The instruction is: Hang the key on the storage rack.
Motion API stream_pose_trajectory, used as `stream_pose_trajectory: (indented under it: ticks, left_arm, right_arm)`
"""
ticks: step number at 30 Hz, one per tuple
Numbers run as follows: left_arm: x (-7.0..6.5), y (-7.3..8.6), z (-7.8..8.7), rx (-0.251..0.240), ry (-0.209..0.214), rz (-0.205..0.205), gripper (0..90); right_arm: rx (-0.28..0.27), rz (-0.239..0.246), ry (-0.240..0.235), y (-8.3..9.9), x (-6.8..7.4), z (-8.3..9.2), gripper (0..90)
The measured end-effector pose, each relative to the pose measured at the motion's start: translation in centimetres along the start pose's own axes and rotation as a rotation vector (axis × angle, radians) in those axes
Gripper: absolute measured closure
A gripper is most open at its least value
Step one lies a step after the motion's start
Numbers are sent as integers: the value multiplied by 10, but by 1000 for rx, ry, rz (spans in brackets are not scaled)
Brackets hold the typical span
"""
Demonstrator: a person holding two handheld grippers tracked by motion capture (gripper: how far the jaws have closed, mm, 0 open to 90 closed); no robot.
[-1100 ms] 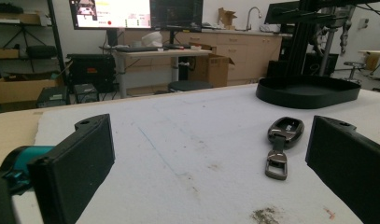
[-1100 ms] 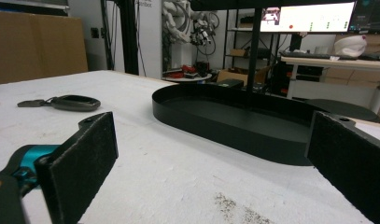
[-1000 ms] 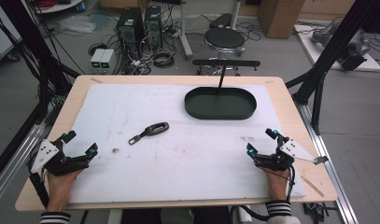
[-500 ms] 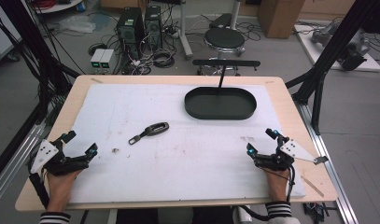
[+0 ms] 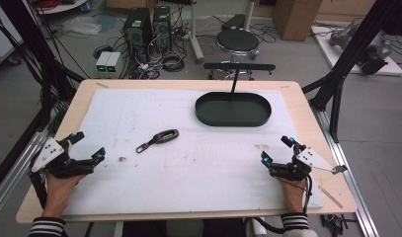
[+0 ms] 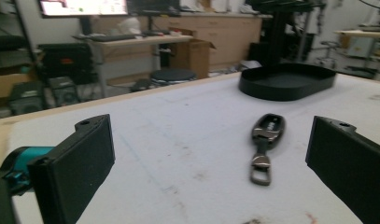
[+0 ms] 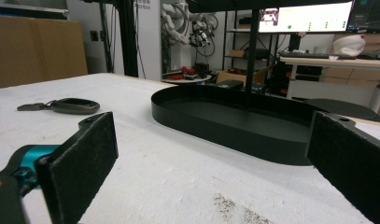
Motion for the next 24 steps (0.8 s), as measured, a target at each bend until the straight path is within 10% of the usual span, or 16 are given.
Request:
stream_pose_trajectory:
  ticks: [8, 24]
  left_arm:
    - [-13, -22, -26, 139, 139, -56, 17]
    - [-23, -21, -82, 431, 232, -155, 17]
  right_arm:
    - [3, -7, -2, 0, 0, 0, 14]
    - [1, -4, 1, 0, 0, 0, 14]
Point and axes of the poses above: each handheld gripper's, and its own axes: z roughly backward along the jaws, y roughly out of its underside, x roughly to its left, the point moved 10 cm from there along -z, roughly forward along the jaws, and after that the axes turned 2 degrees about y, right-handed, at the moved point
